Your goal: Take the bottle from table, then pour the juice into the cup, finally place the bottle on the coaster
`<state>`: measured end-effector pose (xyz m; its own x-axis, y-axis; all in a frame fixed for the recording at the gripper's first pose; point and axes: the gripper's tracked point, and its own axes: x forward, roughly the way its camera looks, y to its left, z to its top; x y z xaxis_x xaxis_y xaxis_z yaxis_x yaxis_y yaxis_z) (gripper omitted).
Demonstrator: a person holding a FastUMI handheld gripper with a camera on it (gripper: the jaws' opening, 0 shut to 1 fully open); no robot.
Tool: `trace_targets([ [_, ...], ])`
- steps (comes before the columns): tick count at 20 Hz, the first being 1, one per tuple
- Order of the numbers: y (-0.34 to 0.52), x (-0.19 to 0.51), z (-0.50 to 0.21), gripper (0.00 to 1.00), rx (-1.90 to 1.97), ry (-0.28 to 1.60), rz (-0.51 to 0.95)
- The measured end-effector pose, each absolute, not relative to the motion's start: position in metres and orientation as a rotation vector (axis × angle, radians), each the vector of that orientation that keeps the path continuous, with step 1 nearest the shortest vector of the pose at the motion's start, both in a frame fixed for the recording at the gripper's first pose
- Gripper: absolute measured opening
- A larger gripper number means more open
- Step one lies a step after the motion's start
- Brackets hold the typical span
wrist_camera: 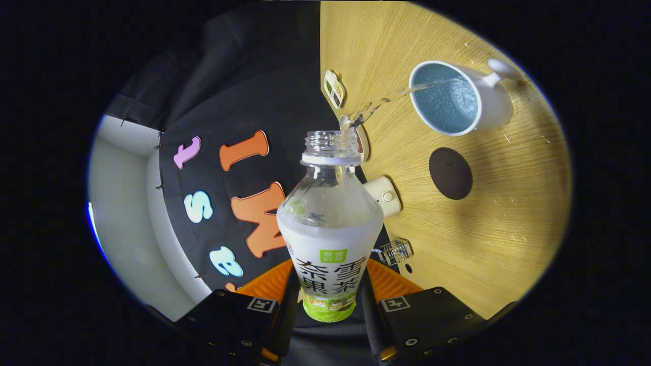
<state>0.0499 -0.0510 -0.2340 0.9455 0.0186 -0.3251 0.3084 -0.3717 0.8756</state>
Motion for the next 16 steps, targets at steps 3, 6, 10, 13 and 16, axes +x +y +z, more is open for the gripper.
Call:
trace_targets([
  [3, -0.0539, 0.0501, -0.2354, 0.6, 1.956, 0.236, -0.323],
  [6, -0.0541, 0.0519, -0.2363, 0.6, 1.965, 0.241, -0.327],
  [10, -0.0522, 0.0545, -0.2341, 0.6, 1.99, 0.244, -0.326],
  [13, -0.0532, 0.0553, -0.2341, 0.6, 2.014, 0.243, -0.33],
  [16, -0.0571, 0.0524, -0.2323, 0.6, 2.043, 0.223, -0.336],
])
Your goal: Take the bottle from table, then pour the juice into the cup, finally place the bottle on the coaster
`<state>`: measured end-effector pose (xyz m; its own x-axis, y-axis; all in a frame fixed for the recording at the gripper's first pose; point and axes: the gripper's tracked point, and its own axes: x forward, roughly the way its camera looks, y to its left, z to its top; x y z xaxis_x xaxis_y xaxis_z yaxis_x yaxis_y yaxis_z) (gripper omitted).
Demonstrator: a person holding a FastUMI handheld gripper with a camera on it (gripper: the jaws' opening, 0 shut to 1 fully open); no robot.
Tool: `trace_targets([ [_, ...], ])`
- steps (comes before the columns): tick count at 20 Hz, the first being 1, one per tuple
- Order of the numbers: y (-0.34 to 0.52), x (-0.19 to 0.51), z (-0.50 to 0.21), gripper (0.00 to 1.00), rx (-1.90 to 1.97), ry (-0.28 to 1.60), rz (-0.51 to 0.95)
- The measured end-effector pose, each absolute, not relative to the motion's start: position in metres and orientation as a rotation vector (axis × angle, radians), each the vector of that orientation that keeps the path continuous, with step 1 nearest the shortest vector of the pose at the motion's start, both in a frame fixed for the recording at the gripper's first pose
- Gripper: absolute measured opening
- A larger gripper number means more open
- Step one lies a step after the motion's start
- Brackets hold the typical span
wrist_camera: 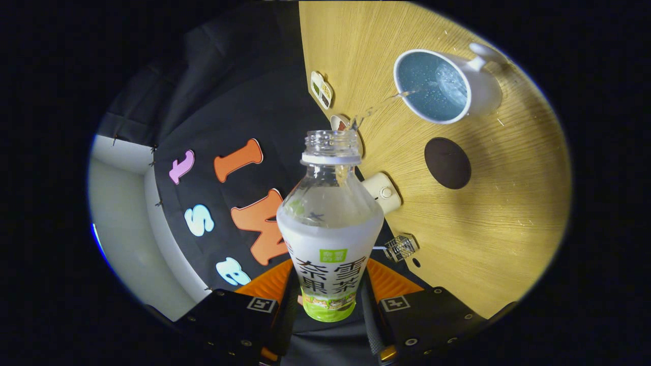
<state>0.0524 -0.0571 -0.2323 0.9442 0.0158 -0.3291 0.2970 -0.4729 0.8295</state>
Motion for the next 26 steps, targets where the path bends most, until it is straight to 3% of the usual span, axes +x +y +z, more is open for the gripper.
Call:
trace_targets([
  [26, -0.062, 0.053, -0.216, 0.6, 2.213, 0.132, -0.35],
])
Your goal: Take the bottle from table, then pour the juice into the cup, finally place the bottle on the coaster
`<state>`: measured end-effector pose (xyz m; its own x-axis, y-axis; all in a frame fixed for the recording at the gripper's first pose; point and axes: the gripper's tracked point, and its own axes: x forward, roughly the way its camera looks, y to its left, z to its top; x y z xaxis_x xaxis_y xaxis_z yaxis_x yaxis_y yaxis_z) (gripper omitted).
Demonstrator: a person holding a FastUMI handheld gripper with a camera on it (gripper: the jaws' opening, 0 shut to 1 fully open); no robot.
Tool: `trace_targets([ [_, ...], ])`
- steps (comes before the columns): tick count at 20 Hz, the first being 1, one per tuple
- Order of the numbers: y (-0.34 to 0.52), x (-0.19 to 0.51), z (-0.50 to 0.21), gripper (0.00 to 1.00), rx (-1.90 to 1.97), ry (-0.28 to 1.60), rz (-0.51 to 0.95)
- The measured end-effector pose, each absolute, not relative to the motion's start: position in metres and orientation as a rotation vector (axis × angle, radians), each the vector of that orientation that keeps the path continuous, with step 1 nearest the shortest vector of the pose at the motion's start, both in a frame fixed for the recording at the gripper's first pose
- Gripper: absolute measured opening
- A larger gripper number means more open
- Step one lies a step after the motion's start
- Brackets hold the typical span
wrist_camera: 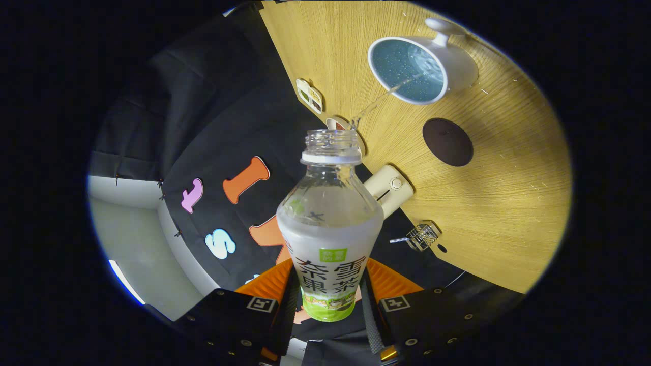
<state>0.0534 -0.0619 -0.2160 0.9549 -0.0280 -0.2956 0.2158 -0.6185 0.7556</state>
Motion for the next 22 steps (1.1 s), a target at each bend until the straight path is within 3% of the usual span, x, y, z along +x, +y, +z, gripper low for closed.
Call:
trace_targets([
  [11, -0.044, 0.048, -0.216, 0.6, 2.098, 0.188, -0.311],
  [22, -0.038, 0.046, -0.234, 0.59, 1.431, 0.355, -0.259],
])
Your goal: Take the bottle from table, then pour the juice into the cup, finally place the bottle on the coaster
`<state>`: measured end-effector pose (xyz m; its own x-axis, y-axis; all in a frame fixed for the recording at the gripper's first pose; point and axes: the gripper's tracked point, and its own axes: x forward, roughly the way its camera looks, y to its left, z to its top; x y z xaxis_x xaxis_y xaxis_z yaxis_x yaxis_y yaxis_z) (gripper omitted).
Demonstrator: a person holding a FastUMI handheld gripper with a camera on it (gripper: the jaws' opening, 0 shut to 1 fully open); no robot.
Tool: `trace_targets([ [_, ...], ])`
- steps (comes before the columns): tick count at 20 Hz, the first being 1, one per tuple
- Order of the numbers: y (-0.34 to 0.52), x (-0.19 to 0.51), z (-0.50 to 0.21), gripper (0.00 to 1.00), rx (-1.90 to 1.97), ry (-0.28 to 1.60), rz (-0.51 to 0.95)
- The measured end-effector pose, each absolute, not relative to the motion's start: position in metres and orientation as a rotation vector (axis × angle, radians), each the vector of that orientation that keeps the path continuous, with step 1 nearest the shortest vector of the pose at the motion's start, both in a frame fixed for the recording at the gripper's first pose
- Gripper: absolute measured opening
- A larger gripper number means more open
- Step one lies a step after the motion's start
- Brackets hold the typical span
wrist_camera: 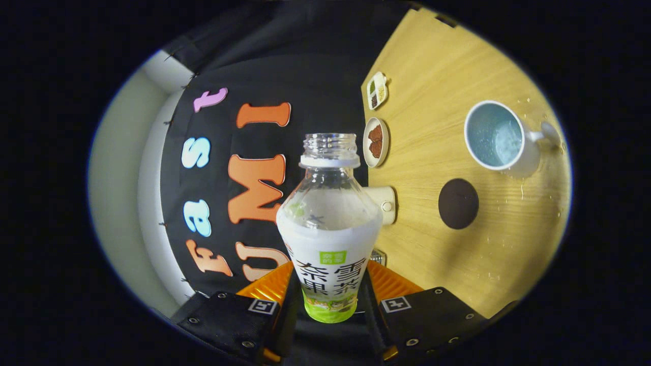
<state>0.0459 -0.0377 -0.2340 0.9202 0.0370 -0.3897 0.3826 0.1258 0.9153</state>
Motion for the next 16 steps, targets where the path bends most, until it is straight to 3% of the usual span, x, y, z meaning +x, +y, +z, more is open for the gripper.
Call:
trace_targets([
  [16, -0.081, 0.079, -0.277, 0.6, 0.236, 0.463, -0.287],
])
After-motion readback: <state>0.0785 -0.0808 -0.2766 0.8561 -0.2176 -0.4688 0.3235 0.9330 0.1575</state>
